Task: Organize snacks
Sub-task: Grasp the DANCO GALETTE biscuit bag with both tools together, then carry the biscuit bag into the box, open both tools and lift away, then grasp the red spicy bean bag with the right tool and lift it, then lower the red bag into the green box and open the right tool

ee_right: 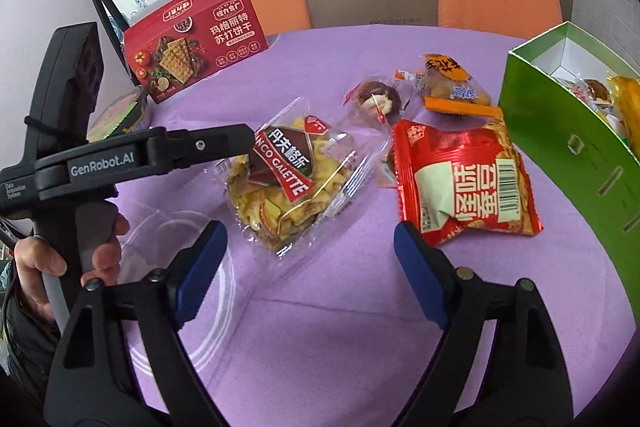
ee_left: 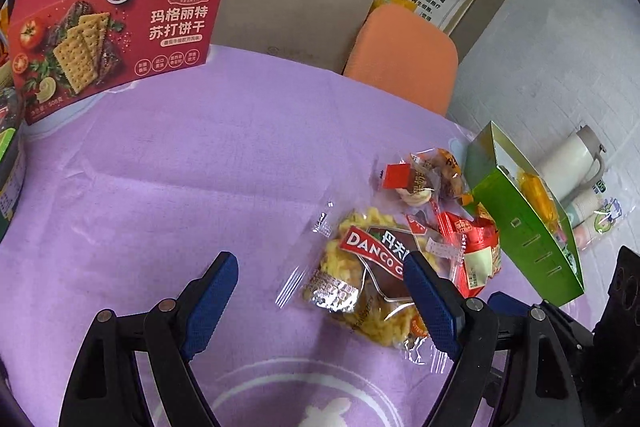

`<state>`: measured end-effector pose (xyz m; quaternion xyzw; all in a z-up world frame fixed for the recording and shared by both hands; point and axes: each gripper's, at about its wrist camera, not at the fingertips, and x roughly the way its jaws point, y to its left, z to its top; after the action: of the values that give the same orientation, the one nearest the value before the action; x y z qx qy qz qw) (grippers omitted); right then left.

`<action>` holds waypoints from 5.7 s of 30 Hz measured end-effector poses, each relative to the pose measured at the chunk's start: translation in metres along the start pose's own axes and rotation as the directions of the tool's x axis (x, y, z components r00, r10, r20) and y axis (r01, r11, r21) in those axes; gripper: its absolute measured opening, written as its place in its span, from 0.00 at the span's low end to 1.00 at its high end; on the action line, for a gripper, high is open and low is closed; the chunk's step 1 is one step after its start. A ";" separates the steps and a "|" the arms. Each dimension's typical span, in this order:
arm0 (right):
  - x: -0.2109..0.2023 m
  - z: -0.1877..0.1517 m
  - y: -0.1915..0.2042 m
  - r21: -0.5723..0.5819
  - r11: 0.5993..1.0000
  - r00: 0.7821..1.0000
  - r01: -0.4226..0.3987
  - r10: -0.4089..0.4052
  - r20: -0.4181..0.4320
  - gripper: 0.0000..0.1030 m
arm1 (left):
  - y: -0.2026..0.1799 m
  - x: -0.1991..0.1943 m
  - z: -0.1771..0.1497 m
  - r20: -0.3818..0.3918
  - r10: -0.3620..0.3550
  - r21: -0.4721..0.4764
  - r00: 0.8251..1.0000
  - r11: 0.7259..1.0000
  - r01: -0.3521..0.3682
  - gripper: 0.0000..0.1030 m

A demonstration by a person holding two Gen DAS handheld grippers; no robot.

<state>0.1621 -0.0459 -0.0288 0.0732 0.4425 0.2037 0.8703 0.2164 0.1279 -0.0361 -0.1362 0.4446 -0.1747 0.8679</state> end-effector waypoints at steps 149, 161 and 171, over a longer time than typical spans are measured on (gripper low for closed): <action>-0.053 -0.057 -0.067 -0.058 0.998 1.000 0.006 -0.007 -0.021 0.73 | -0.123 0.020 -0.065 -0.164 -0.176 0.135 0.971 0.971 0.198 0.63; -0.090 -0.066 -0.072 0.020 0.999 0.997 0.049 -0.050 0.057 0.60 | -0.153 0.011 -0.074 -0.152 -0.164 0.202 0.975 0.960 0.194 0.34; -0.157 -0.045 -0.098 0.063 0.994 0.969 0.094 -0.106 0.225 0.60 | -0.210 -0.024 -0.048 -0.084 -0.228 0.299 0.970 0.923 0.243 0.34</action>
<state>0.0721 -0.2024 0.0301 0.0963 0.3478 0.1385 0.9223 0.1254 -0.0551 0.0363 -0.0477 0.4128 -0.3479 0.8404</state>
